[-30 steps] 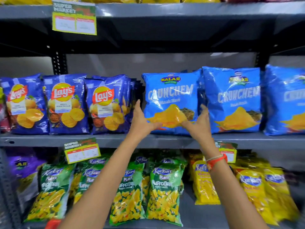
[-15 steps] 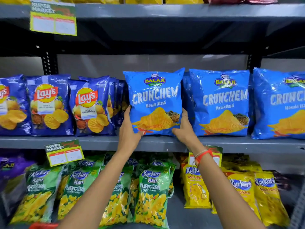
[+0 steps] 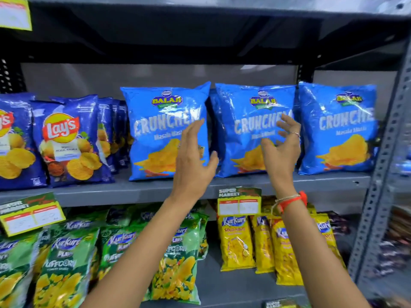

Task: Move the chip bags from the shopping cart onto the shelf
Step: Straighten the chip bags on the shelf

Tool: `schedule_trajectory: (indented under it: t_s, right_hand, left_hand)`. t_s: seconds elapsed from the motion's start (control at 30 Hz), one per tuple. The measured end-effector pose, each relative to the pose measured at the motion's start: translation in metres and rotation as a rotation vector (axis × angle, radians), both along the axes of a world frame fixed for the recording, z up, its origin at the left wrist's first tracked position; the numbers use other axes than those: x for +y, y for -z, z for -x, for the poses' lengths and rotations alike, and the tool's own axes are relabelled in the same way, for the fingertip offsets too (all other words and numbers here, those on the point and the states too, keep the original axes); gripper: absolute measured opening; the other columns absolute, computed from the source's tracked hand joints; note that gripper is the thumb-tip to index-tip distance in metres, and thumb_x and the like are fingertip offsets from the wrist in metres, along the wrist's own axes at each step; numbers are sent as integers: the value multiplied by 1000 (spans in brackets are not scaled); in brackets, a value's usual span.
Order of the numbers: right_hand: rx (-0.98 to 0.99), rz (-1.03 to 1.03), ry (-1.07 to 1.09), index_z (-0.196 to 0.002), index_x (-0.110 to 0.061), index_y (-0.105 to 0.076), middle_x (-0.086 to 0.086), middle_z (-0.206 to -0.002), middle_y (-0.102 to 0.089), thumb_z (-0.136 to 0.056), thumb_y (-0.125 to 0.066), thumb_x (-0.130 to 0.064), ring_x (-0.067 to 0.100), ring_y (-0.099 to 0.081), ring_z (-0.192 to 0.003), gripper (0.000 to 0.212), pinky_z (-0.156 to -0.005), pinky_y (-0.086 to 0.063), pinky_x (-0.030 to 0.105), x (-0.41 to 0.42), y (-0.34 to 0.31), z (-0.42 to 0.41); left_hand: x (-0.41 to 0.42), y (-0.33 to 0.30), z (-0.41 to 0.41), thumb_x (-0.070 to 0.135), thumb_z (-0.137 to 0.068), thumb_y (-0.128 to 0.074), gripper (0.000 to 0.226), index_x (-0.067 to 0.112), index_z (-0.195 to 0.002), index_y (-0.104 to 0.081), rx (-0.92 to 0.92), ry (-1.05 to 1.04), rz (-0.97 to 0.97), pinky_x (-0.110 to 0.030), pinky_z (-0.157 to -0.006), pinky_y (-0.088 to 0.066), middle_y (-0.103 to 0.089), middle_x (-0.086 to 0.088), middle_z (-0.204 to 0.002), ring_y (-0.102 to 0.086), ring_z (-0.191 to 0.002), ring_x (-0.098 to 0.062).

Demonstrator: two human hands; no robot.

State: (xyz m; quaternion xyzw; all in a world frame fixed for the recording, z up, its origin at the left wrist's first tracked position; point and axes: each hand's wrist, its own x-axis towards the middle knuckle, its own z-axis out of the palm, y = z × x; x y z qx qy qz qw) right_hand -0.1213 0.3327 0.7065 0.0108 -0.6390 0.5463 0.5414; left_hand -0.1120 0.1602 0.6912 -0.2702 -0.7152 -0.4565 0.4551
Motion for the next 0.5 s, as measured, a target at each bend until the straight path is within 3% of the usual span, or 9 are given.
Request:
schedule_trajectory:
  t_s: [0.1,0.2,0.3,0.43,0.5]
  right_hand:
    - [-172,-36,126,-129,-11,-45,12,-132,-52,-68,-64,-18,31,-47,-120,64,-100,-43,50,40,8,7]
    - [-370,-113,74,-143,-7,-26,17,-149,-36,-75,-71,-28,35,-33,-136,84,-113,-29,46,67,20,16]
    - [-449,-116,-96,-147,-10,-15,11,-155,-28,-79,-67,-39,28,-27,-142,90,-115,-25,41,74,31,16]
    - [-469,-160,-143,-147,-15,-17,8,-150,-39,-82,-63,-42,29,-39,-135,84,-105,-36,41,70,39,17]
    - [-456,-160,-145,-147,-14,-17,6,-147,-42,-83,-62,-40,27,-44,-130,83,-94,-36,33,67,40,15]
  left_hand:
    - [38,4,15,8,-78,-66,86,18,-145,-13,-178,83,156,-31,-117,-20,-20,-9,-154,-18,-143,-20]
    - [60,13,32,9,-79,-66,98,24,-146,4,-274,59,210,-30,-115,-14,2,-8,-159,0,-147,-18]
    - [69,23,39,2,-79,-64,101,27,-145,7,-287,16,208,-39,-115,-20,0,-4,-160,-3,-147,-18]
    - [71,25,45,-11,-76,-59,101,32,-145,2,-232,17,182,-17,-101,-28,-7,1,-159,-15,-145,-19]
    - [70,23,49,-13,-77,-57,102,36,-144,2,-247,29,161,-26,-100,-36,-7,4,-159,-17,-145,-19]
